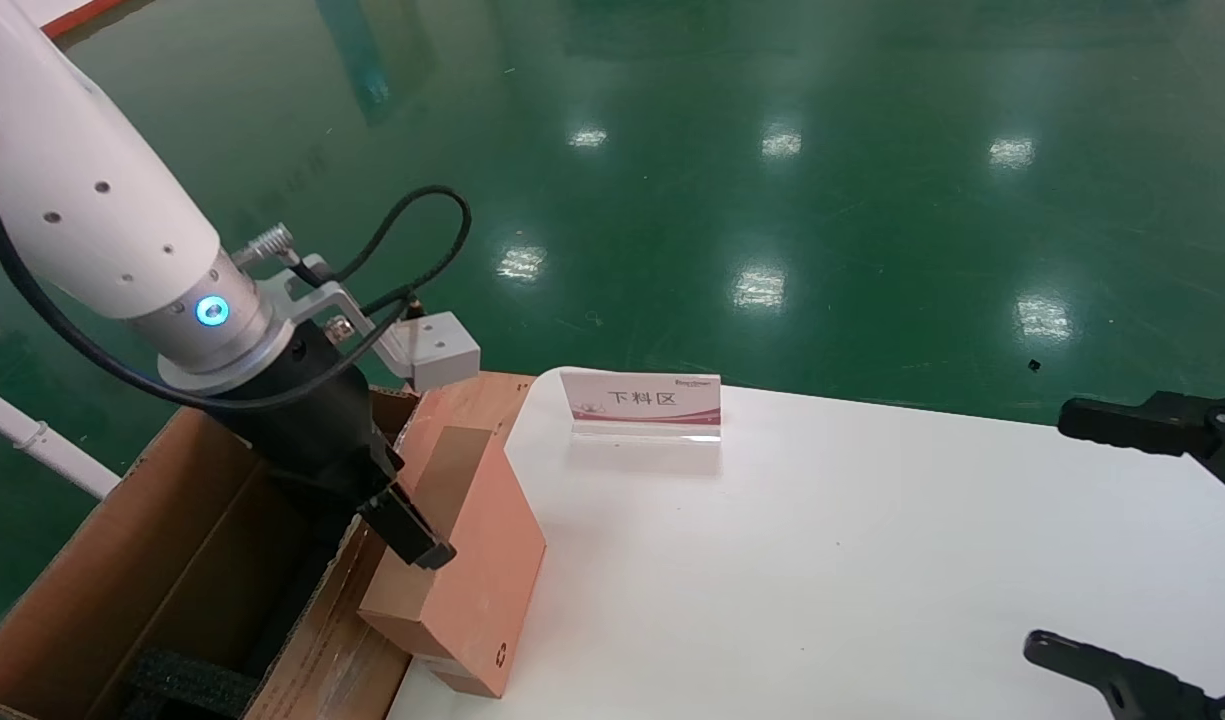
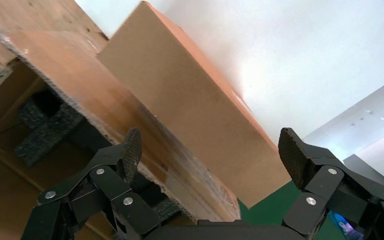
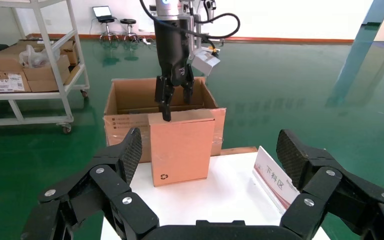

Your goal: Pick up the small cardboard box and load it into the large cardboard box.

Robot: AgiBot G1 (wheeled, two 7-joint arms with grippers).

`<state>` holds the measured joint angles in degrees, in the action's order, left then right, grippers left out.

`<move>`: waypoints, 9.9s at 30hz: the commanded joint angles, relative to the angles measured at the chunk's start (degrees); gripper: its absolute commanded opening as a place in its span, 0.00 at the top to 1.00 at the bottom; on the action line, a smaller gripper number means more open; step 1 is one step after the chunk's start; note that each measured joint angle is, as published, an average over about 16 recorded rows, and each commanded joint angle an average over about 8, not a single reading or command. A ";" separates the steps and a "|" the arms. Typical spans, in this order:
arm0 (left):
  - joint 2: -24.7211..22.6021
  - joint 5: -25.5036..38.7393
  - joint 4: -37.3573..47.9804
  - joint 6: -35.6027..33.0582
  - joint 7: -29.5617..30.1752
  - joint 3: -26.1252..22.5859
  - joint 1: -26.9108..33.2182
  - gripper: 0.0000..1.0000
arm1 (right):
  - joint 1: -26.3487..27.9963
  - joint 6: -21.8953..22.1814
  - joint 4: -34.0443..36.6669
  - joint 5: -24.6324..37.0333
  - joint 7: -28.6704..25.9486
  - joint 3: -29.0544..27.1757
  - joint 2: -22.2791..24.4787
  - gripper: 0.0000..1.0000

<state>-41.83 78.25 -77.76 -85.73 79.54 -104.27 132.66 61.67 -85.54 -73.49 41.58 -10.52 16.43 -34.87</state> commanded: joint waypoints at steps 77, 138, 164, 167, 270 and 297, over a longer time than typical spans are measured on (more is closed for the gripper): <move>1.87 0.60 1.04 5.88 -3.23 1.77 0.94 1.00 | 0.04 0.05 0.06 -0.09 0.08 0.12 0.05 1.00; 20.15 6.55 3.64 -2.84 -3.43 -27.25 30.79 1.00 | 0.09 0.13 0.07 -0.24 0.18 0.34 0.13 0.00; 21.08 10.99 5.52 6.36 -1.02 -28.25 22.10 1.00 | 0.11 0.17 0.07 -0.30 0.23 0.42 0.17 0.00; 20.66 11.56 5.50 6.93 -0.09 -28.43 21.59 1.00 | 0.11 0.17 0.07 -0.30 0.23 0.43 0.17 0.00; 12.95 11.09 13.98 19.53 2.42 -30.53 4.75 0.00 | 0.16 0.26 0.12 -0.45 0.35 0.64 0.26 0.00; 16.40 -3.20 0.91 33.47 -20.76 -18.22 8.32 0.00 | 0.18 0.28 0.16 -0.46 0.39 0.70 0.28 0.00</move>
<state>-25.52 74.82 -76.78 -52.88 58.21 -121.02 139.88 61.86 -85.26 -73.33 41.12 -10.13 17.14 -34.59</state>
